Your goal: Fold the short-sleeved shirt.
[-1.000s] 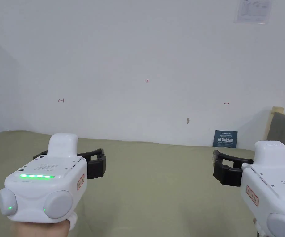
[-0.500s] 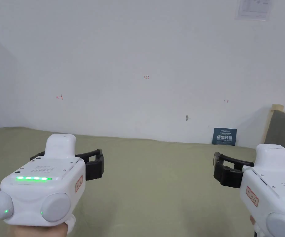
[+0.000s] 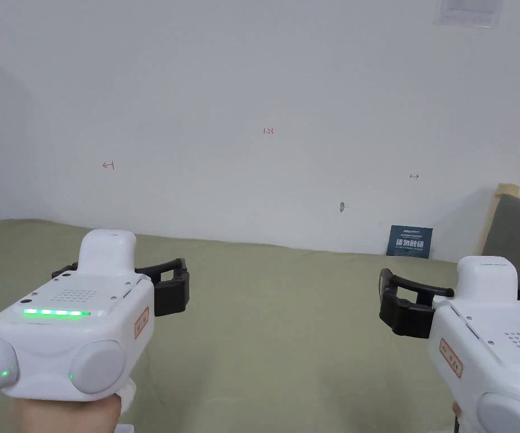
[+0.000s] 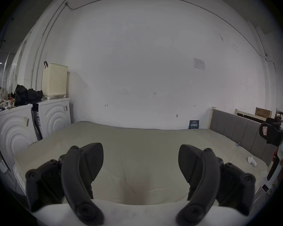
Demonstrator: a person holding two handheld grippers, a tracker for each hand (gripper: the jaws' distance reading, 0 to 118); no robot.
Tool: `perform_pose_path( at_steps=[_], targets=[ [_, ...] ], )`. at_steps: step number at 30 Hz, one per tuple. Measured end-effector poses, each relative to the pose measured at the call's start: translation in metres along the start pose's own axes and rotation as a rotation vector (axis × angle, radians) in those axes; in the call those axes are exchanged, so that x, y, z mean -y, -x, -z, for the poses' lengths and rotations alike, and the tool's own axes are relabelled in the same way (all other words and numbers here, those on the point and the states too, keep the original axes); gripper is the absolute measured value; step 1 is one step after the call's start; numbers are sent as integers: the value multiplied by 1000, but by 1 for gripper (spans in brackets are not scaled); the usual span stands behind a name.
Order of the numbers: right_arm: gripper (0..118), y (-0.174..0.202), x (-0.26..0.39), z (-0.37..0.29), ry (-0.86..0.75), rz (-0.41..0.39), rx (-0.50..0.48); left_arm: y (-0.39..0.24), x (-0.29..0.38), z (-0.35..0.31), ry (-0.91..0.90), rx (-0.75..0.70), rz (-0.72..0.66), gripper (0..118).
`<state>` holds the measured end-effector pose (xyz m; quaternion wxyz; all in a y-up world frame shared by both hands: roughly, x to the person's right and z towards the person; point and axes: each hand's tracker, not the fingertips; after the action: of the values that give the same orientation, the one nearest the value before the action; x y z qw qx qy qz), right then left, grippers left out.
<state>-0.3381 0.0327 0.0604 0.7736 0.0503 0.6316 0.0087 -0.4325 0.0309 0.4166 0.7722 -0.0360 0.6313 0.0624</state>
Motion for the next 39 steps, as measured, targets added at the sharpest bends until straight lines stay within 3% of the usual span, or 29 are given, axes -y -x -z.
perform_pose_path(
  at_steps=[7,11,17,25,35,39],
  targets=[
    [118,-12,5,3,84,149,-61,6,1,-4,-22,2,-12,100],
    [118,-15,8,2,84,213,-33,5,-2,-2,-26,3,-5,101],
    [118,-9,4,4,77,117,-9,4,-5,1,-29,1,7,101],
    [118,-8,-6,0,93,92,-24,5,-5,5,-8,5,-13,101],
    [118,-22,-14,7,141,190,3,13,-3,13,-11,7,-7,101],
    [118,-22,-17,10,147,176,27,12,-4,9,-17,4,0,101]
  ],
)
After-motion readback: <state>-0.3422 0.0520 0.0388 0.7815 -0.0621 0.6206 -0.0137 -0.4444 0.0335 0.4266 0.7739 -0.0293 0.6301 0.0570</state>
